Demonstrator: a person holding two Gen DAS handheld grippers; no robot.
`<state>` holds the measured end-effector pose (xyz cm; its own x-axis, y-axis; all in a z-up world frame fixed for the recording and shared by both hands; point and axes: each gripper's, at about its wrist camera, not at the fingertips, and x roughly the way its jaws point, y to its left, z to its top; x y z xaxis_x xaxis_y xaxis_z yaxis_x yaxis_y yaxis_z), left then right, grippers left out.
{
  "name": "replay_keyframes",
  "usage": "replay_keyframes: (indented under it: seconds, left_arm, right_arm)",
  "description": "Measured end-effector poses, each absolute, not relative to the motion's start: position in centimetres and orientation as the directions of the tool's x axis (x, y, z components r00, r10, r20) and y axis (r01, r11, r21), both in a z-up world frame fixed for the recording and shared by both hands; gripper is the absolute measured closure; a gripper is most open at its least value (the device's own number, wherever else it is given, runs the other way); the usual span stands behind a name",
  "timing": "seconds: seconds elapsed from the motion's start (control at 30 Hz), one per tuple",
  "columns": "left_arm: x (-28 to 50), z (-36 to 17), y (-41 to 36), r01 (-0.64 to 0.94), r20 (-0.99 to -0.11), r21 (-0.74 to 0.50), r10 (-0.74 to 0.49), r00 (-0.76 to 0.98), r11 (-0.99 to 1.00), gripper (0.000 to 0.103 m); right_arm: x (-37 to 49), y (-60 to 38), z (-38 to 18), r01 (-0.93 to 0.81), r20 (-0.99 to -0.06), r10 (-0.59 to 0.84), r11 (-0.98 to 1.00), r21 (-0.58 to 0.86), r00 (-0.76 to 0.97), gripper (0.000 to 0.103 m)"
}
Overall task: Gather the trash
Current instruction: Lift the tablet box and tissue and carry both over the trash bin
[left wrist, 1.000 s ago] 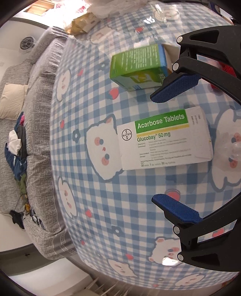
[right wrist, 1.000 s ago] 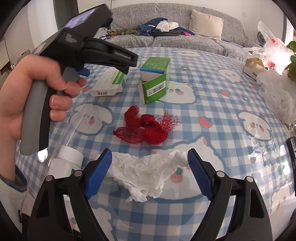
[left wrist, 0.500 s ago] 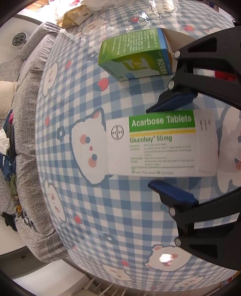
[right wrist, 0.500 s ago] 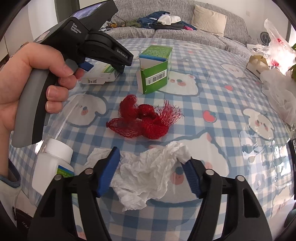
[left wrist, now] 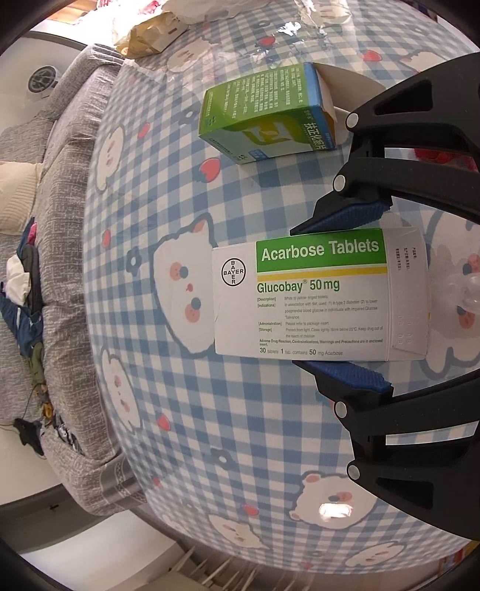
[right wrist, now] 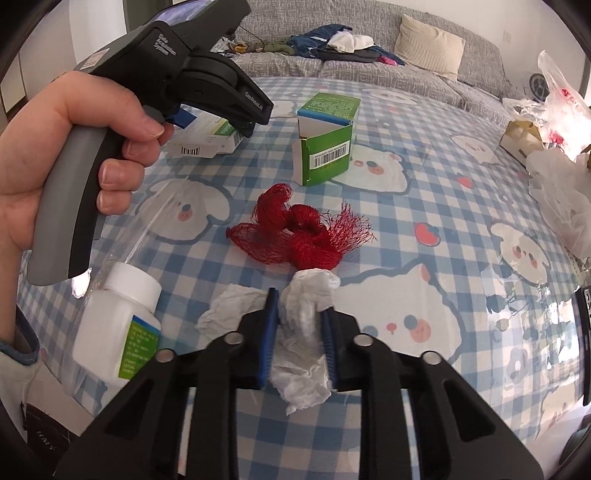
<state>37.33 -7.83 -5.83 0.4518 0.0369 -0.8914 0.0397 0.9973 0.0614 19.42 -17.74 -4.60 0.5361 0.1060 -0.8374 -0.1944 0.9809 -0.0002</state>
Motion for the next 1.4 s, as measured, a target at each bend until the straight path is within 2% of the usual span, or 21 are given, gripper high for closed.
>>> replay_keyframes:
  seconds: [0.1,0.73,1.4]
  left_arm:
    - [36.9,-5.4,-7.6,0.031,-0.887,0.063,0.042,0.461,0.998,0.043]
    - [32.3,-3.2,-6.1,0.003,-0.864,0.076,0.064,0.5,0.997,0.043]
    - [24.9,-1.3,-5.0,-0.007,-0.855,0.051,0.047,0.517,0.999,0.043]
  right_arm:
    - [19.2,-17.9,-4.5,-0.191,-0.838,0.112,0.982,0.01,0.534,0.087]
    - [16.0,-19.7,-2.9,-0.106,-0.825,0.055,0.994,-0.006,0.563,0.087]
    - [12.0,-20.3,-0.2,-0.072,-0.794,0.055,0.997,0.014,0.606,0.087]
